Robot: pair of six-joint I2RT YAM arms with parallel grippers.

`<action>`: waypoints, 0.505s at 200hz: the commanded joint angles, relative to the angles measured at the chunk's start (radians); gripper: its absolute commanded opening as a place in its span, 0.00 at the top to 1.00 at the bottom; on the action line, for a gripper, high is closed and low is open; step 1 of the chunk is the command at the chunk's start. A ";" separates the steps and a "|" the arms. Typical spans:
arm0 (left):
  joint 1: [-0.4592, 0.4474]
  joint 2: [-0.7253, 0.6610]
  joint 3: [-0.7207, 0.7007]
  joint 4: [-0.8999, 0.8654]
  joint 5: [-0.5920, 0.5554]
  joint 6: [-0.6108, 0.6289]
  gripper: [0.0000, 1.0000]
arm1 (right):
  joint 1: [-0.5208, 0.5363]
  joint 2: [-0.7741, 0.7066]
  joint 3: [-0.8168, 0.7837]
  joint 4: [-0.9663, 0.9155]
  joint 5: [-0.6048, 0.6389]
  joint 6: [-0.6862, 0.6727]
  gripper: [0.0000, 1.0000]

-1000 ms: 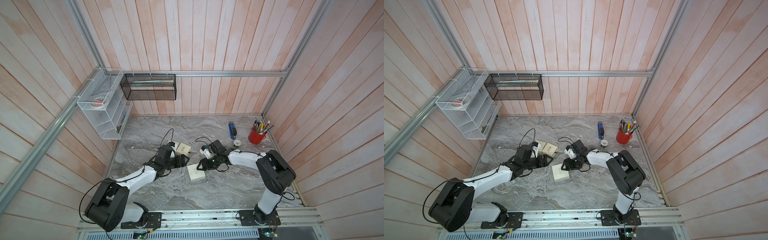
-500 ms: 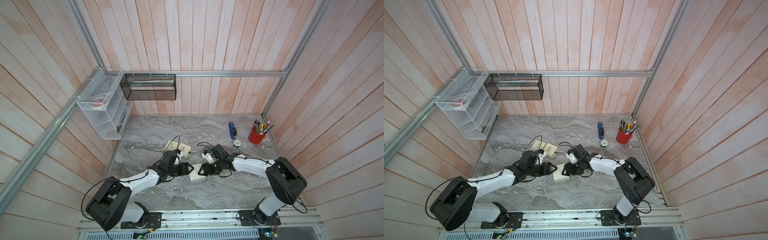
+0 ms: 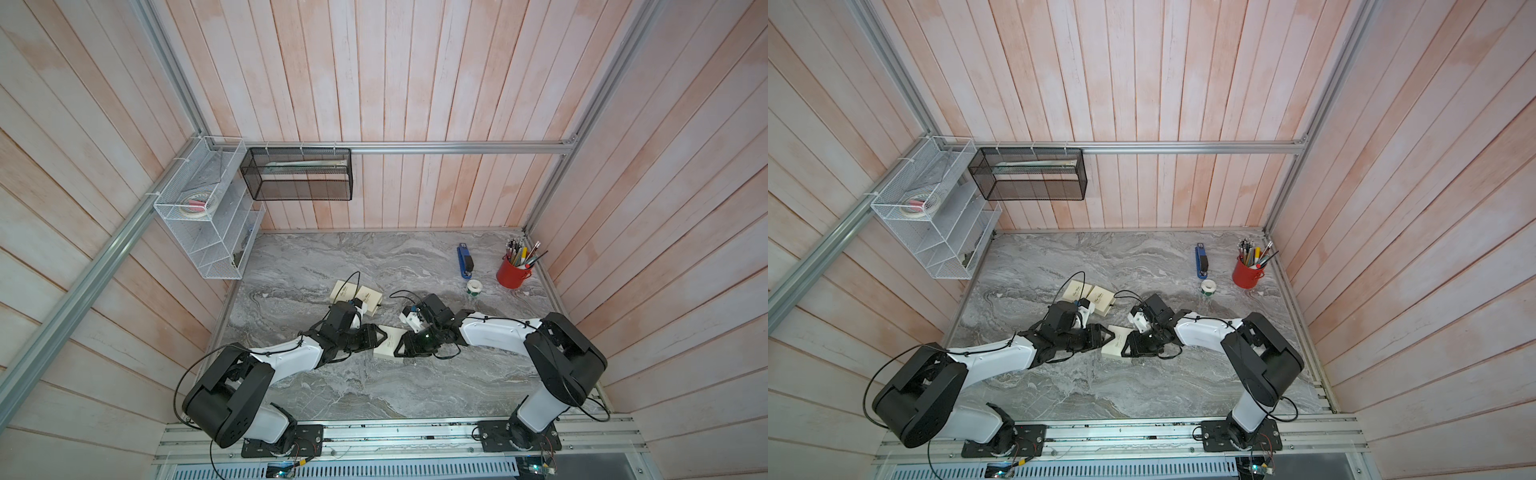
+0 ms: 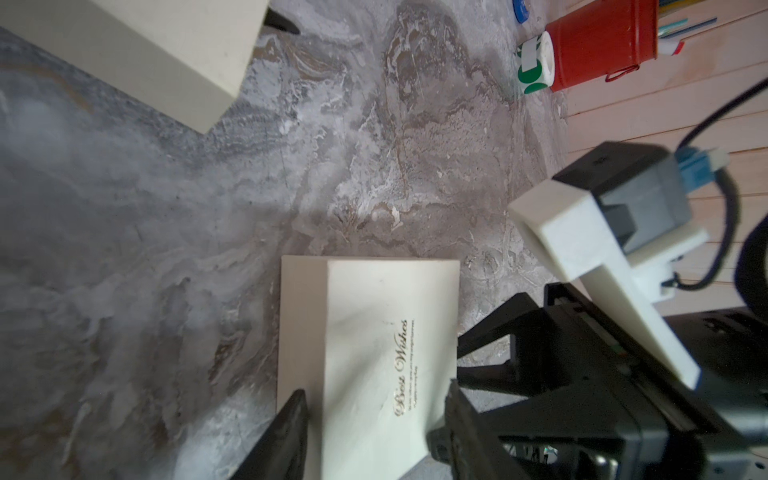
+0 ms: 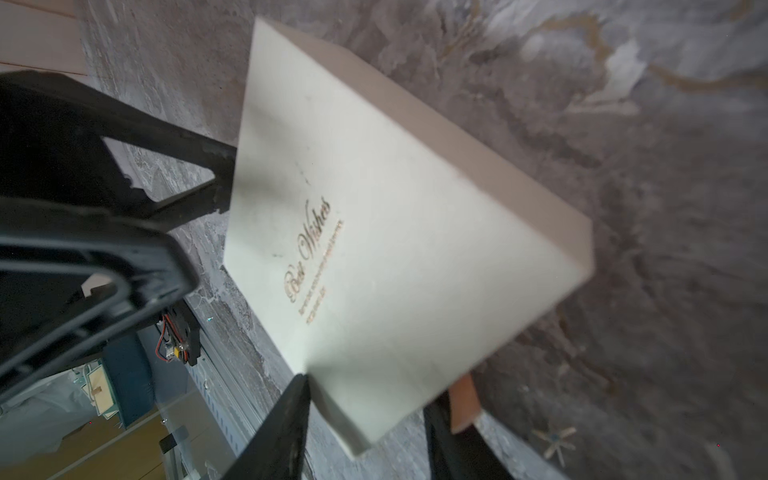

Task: Place the earrings into the drawer-style jewelry box
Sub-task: Move the jewelry box to the center of the board.

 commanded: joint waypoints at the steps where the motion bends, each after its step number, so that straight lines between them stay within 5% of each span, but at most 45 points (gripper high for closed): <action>1: 0.025 0.032 0.038 0.019 0.018 0.025 0.46 | 0.017 0.035 0.039 0.093 -0.019 0.027 0.55; 65: 0.174 0.124 0.165 -0.096 0.003 0.176 0.46 | 0.042 0.200 0.234 0.130 -0.042 0.003 0.53; 101: 0.233 0.131 0.187 -0.158 -0.042 0.233 0.26 | 0.039 0.176 0.238 0.058 0.074 -0.047 0.47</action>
